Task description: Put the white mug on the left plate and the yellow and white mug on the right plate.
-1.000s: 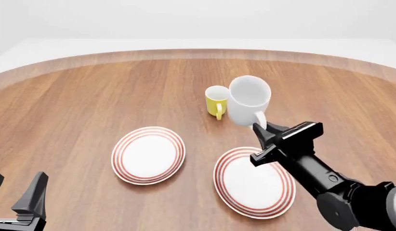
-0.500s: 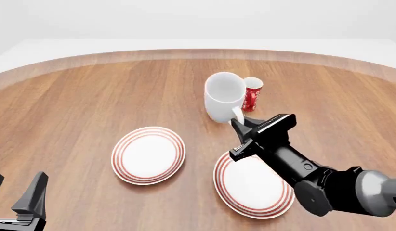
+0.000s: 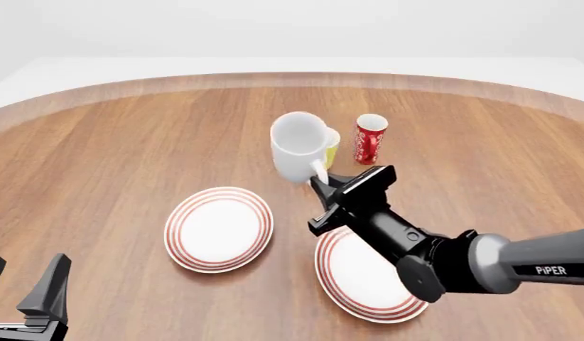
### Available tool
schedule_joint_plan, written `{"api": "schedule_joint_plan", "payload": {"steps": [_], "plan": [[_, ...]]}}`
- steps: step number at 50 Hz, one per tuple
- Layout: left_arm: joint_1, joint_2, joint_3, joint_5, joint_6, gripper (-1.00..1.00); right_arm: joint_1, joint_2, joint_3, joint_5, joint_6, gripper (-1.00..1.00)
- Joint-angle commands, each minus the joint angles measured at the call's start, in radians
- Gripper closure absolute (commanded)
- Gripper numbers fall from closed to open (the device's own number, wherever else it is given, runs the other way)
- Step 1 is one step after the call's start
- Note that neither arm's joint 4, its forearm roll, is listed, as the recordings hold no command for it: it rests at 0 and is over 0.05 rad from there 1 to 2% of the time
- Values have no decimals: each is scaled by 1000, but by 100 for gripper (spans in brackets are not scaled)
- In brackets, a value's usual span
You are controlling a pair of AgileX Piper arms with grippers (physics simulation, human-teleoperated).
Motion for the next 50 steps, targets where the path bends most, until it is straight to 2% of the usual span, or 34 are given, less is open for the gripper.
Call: {"api": "schedule_joint_plan", "payload": {"steps": [1,29,50], "plan": [[0,0,0,0,0,-100,34,83,-65,-11,19,100],[0,0,0,0,0,-100,121,233,-237,38,57,100],[0,0,0,0,0,-100,177,320,-290,51,86,100]]}}
